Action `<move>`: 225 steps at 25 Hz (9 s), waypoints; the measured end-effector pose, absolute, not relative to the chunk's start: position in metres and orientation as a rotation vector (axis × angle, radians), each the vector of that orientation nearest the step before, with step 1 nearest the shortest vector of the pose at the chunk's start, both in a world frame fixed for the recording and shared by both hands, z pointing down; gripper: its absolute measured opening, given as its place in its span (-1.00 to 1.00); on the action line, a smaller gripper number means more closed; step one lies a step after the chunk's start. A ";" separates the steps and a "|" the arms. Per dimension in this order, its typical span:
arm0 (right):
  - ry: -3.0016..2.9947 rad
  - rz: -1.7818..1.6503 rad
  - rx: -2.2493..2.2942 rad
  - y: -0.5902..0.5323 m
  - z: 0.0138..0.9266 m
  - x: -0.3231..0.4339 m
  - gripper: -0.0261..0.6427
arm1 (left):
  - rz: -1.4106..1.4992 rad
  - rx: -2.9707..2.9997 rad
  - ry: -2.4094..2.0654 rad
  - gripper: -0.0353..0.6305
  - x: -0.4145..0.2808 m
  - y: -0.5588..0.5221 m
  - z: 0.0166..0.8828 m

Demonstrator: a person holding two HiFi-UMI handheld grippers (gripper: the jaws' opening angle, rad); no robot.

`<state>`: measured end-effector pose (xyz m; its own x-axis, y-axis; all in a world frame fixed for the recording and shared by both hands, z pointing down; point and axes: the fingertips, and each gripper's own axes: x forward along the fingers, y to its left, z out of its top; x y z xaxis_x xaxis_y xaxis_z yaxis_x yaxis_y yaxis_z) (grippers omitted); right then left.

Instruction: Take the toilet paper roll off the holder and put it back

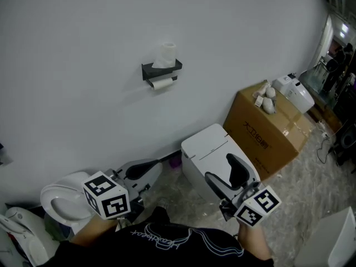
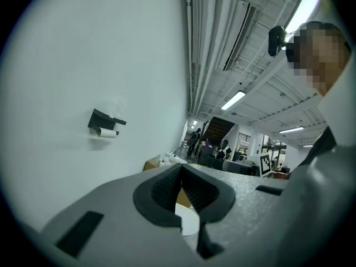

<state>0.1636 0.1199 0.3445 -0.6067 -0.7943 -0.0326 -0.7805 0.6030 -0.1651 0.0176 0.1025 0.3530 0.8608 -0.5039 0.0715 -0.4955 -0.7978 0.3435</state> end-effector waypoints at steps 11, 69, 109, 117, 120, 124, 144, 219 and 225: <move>2.777 -0.230 -1.346 -0.024 0.337 0.132 0.22 | -0.040 2.661 -0.753 -0.88 -0.010 -0.048 0.342; 3.031 0.043 -1.192 -0.370 0.289 0.050 0.05 | 0.062 2.708 -0.901 -0.88 -0.066 -0.298 0.337; 2.860 0.209 -1.383 -0.296 0.229 0.067 -0.13 | -0.086 2.733 -0.869 -0.88 -0.084 -0.260 0.309; 2.799 0.195 -1.434 -0.253 0.234 0.095 -0.13 | -0.089 2.742 -0.846 -0.88 -0.072 -0.240 0.312; 2.788 0.158 -1.448 -0.247 0.246 0.102 -0.13 | -0.088 2.733 -0.846 -0.88 -0.069 -0.239 0.317; 2.782 0.083 -1.468 -0.240 0.266 0.108 -0.13 | -0.088 2.726 -0.839 -0.88 -0.064 -0.233 0.322; 2.787 -0.247 -1.548 -0.208 0.378 0.110 -0.13 | -0.089 2.690 -0.781 -0.88 -0.052 -0.210 0.344; 3.007 0.088 -1.294 -0.370 0.282 0.059 -0.13 | -0.133 2.685 -0.942 -0.88 -0.065 -0.286 0.322; 3.019 0.078 -1.307 -0.373 0.291 0.055 -0.12 | -0.141 2.682 -0.944 -0.88 -0.070 -0.289 0.325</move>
<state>0.0553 -0.3728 0.2912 -0.6751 -0.7284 0.1173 -0.7214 0.6850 0.1020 -0.0697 -0.2890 0.3247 0.7802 -0.6255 0.0048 -0.5966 -0.7418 0.3061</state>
